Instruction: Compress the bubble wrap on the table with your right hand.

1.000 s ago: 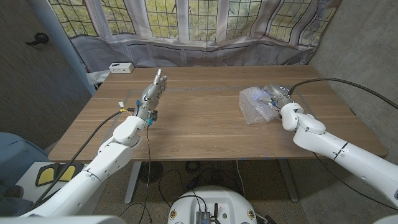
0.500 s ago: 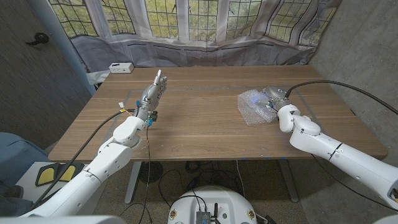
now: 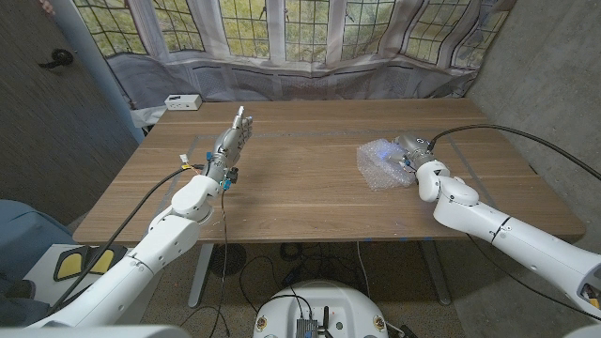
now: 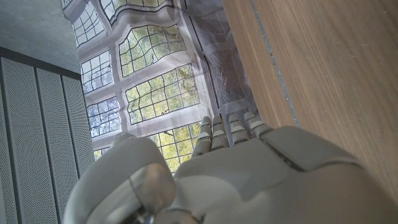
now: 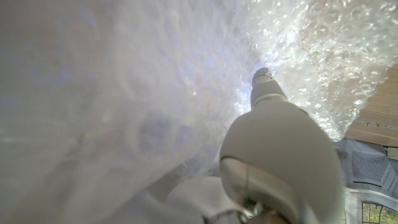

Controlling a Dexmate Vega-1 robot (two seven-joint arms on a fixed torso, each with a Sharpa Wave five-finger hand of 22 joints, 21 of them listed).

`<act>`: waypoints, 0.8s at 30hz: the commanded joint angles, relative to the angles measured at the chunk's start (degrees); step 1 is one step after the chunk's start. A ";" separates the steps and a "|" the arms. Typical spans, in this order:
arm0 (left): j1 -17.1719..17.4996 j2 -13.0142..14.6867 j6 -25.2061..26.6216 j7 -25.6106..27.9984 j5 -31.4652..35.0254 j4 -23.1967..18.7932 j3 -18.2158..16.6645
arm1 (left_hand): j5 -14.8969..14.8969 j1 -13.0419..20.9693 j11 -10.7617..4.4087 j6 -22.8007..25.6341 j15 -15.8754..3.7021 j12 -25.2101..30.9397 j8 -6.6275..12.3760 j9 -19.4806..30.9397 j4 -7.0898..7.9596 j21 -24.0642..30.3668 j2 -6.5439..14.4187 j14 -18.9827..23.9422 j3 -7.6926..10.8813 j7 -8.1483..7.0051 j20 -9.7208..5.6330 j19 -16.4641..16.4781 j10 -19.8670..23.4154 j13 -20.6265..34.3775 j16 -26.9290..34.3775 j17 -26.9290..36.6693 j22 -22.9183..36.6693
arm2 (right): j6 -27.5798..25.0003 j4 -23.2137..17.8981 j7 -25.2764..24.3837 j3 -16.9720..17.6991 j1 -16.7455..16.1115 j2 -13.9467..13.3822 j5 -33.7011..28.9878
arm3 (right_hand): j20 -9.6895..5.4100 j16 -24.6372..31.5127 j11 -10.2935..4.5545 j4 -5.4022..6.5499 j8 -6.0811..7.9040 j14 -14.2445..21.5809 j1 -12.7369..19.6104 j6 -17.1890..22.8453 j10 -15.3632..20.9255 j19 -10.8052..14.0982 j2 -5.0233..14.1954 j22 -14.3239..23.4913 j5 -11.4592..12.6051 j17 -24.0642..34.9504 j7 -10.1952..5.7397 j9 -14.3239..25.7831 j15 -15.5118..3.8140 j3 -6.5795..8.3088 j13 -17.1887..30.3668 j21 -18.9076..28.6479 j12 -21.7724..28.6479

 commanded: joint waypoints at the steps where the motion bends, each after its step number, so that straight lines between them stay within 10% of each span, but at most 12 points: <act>1: -0.07 0.05 0.12 -0.14 -0.18 0.22 0.03 | -0.15 0.52 -0.11 0.36 0.02 0.03 -0.09 0.14 0.03 0.10 -0.01 0.09 0.33 0.23 0.24 -0.38 0.54 0.09 -0.02 0.13 0.09 | -0.91 0.75 0.60 -1.13 0.57 0.44 -0.04 | 0.42 -0.45 0.05 0.09 -0.53 -2.05 -1.10 -2.23 -2.14 -1.78 -0.01 0.04 0.00 -0.13 0.43 0.25 0.60 -0.47 0.03 -1.37 -0.15; 24: 0.48 0.51 0.09 -0.66 -0.85 0.16 -0.33 | -0.16 0.51 -0.16 0.46 0.03 0.03 -0.05 0.15 0.04 0.10 0.00 0.14 0.41 0.19 0.27 -0.45 0.56 0.10 0.01 0.13 0.09 | -1.86 -1.70 3.32 -1.37 0.82 -1.34 0.56 | 4.59 -1.36 2.49 4.51 -0.33 -18.75 -15.81 -15.42 -17.08 -14.14 -2.07 0.25 0.74 -3.77 1.52 0.09 4.80 -5.99 -0.90 -11.61 -0.06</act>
